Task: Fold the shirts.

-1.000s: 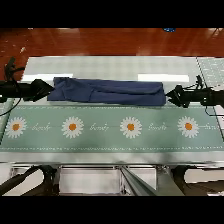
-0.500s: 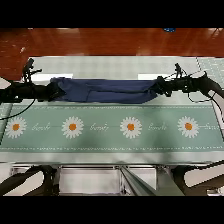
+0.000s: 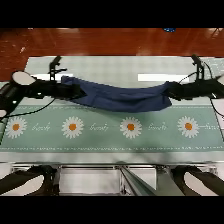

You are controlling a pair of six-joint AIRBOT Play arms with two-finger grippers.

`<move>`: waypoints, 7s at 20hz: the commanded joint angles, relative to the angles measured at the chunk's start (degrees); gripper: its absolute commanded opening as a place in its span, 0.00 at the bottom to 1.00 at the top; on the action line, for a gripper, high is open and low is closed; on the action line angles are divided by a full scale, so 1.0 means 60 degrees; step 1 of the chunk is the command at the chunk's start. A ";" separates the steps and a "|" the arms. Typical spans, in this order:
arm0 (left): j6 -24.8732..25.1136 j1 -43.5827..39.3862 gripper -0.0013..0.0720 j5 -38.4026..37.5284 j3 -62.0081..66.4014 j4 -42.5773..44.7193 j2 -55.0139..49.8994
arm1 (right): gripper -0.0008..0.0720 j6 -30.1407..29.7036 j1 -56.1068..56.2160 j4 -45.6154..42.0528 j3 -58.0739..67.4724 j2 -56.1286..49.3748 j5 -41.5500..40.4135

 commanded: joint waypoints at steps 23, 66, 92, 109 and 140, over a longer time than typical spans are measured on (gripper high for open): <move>-0.2371 -0.2546 0.04 -0.2269 0.6156 0.0707 -0.4277 | 0.05 0.1319 0.0015 0.1585 -0.1902 0.5260 0.0594; -0.0907 0.2776 0.04 -0.0619 -0.2732 0.0186 0.4936 | 0.58 0.7078 0.3901 -0.2127 -0.4135 0.1665 -0.4353; -0.0718 0.2779 0.04 -0.0892 -0.2750 0.0222 0.4677 | 0.05 0.0984 0.4612 0.2845 0.3450 -0.4193 -0.2342; -0.0517 0.2779 0.04 -0.0889 -0.2750 0.0222 0.4681 | 0.05 0.3045 -0.1220 0.0732 0.9092 -0.3169 0.2874; 0.0066 0.2007 0.04 -0.0375 -0.2743 0.0262 0.4317 | 0.58 0.3745 -1.1234 -0.7461 0.0317 0.2051 0.5322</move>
